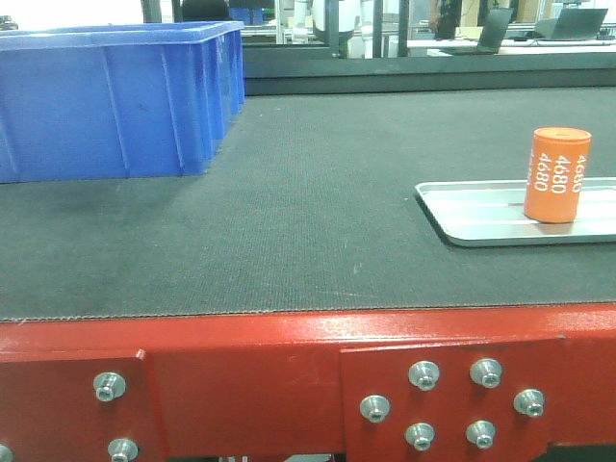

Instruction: Grab orange capacitor from left shelf to right conveyor

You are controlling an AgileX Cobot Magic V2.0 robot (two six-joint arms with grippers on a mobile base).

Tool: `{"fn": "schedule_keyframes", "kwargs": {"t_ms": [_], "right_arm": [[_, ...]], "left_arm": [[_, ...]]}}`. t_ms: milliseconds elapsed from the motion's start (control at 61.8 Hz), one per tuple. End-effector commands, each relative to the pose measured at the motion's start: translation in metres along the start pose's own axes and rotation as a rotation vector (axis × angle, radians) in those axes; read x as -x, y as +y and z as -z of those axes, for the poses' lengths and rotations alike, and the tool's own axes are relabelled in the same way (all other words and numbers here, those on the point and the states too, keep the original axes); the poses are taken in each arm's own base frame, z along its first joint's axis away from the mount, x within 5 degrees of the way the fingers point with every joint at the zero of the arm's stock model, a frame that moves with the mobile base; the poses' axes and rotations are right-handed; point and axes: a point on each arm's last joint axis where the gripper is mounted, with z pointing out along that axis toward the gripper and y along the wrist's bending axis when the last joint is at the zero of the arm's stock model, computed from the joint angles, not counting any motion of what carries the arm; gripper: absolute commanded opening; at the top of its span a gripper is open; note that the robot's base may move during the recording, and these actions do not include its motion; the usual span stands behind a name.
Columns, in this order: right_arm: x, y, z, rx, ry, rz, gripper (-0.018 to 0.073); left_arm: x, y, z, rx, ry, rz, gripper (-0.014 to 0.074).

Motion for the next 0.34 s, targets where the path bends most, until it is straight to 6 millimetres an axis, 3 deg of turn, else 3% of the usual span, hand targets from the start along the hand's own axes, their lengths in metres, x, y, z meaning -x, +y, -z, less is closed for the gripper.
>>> {"fn": "schedule_keyframes", "kwargs": {"t_ms": [0,324], "right_arm": [[0.0101,0.0000,0.0012,-0.003,-0.105,-0.001,0.0057],[0.0101,0.0000,0.0012,-0.003,-0.105,-0.001,0.0057]], "left_arm": [[0.0097,-0.0002,0.0013,-0.005,-0.098,0.005,-0.0127],[0.0097,-0.0002,0.0013,-0.005,-0.098,0.005,-0.0127]]}}
